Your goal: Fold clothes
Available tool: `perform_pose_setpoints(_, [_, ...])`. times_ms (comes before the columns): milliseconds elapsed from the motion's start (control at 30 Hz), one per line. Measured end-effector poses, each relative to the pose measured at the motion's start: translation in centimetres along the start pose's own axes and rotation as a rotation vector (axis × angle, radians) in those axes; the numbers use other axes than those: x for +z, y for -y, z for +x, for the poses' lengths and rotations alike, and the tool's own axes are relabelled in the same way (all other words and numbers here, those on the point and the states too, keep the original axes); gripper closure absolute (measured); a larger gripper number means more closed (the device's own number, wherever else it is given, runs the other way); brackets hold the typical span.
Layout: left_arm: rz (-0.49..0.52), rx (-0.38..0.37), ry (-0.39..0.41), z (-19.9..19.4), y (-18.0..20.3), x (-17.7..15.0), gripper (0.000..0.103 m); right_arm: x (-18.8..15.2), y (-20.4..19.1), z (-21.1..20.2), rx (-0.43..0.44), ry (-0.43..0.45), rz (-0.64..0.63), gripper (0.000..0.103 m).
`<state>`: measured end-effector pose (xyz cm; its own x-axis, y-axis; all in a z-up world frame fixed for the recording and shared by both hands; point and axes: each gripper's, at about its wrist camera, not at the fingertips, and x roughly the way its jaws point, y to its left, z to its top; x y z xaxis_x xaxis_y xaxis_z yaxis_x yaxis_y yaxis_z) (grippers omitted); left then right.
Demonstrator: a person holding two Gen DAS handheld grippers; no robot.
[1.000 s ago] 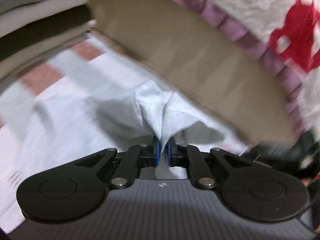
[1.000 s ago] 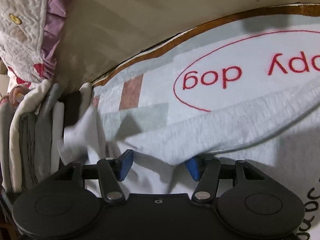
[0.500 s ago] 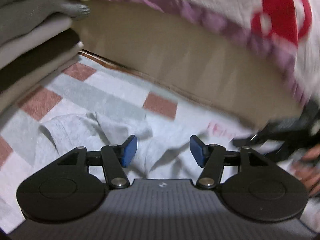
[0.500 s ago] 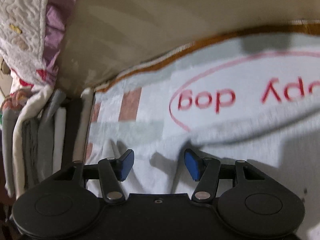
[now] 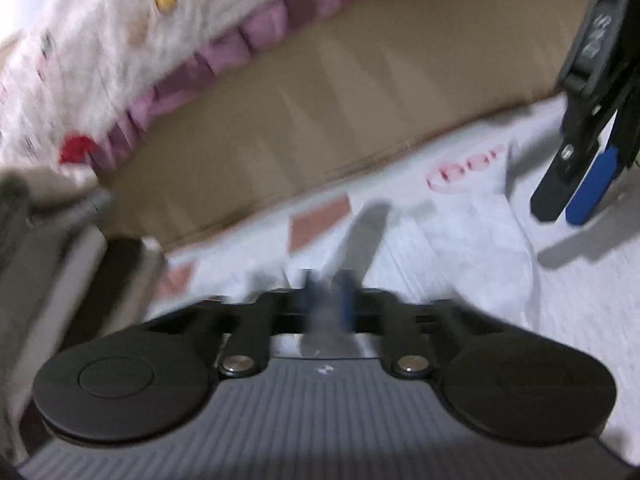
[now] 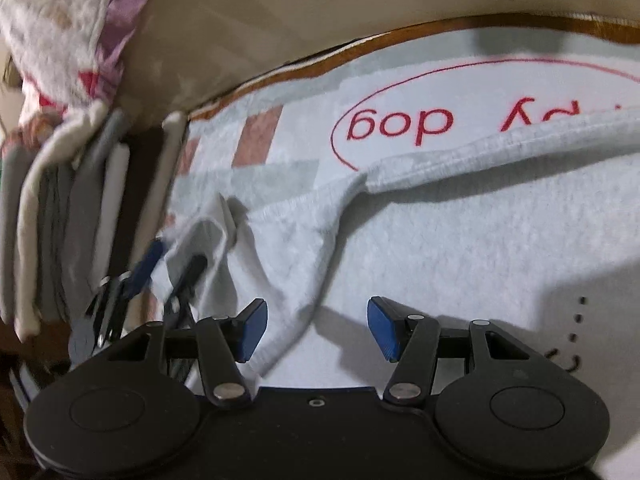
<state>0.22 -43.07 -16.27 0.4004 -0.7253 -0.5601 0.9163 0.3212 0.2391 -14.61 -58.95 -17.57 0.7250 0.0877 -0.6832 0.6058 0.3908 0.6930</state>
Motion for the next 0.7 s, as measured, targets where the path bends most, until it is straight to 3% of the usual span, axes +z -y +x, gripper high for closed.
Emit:
perform_pose_setpoints(133, [0.070,-0.003,0.018,0.0,0.7,-0.1,0.102,-0.7,-0.4,-0.4,-0.033,0.005,-0.042,0.042])
perform_pose_setpoints(233, [0.059,-0.032,0.054,-2.3,-1.4,2.0,0.102,-1.3,-0.7,-0.7,-0.057,0.009,-0.074,0.040])
perform_pose_setpoints(333, [-0.185,-0.148,0.056,-5.1,-5.4,3.0,0.102,-1.1,-0.7,-0.3,-0.031,0.055,-0.085,0.036])
perform_pose_setpoints(467, [-0.465,-0.263,-0.028,-7.7,-8.3,-0.5,0.102,-0.1,0.2,0.6,0.049,0.133,-0.037,0.036])
perform_pose_setpoints(567, [-0.593,-0.313,-0.124,-8.6,-8.4,-4.6,0.102,0.4,0.2,1.1,0.065,0.162,-0.032,0.036])
perform_pose_setpoints(667, [-0.514,-0.331,-0.276,-7.9,-7.2,-7.0,0.099,0.7,-1.1,1.6,0.020,0.158,-0.140,0.036])
perform_pose_setpoints(700, [-0.503,-0.335,-0.290,-7.6,-7.3,-7.2,0.099,0.8,-1.3,1.5,0.008,0.161,-0.150,0.036])
